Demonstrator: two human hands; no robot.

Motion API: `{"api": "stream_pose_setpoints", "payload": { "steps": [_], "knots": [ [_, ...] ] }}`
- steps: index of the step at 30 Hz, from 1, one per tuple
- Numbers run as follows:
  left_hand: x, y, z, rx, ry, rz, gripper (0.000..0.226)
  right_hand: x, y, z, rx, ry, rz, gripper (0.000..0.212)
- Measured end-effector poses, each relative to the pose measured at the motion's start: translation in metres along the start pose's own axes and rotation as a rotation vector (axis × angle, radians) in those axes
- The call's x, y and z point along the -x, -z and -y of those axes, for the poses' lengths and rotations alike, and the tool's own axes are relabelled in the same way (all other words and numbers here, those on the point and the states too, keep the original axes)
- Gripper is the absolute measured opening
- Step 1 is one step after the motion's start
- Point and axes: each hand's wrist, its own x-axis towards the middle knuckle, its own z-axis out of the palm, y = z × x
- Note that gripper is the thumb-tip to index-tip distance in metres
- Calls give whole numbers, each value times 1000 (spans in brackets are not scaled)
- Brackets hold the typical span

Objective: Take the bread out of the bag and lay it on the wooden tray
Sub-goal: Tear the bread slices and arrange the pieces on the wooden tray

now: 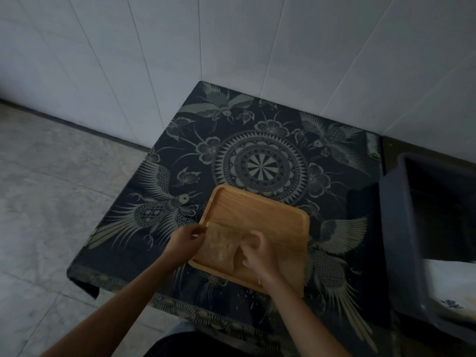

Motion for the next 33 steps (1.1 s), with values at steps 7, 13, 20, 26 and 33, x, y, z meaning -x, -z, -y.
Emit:
{"api": "stream_pose_setpoints", "payload": {
  "steps": [7, 13, 20, 26, 33],
  "knots": [
    [3, -35, -60, 74, -104, 69, 25, 14, 98, 1, 8, 77, -193, 25],
    [13, -83, -83, 55, -46, 177, 29, 23, 145, -29, 3, -7, -259, 28],
    [32, -122, -89, -20, 5, 228, 28, 27, 153, -58, 42, -137, -148, 40],
    [45, -138, -96, -109, 2, 159, 34, 25, 146, -68, -36, -190, -30, 17],
    [46, -152, -98, 79, 251, 112, 8, 24, 150, -63, -119, -190, 46, 9]
  ]
}}
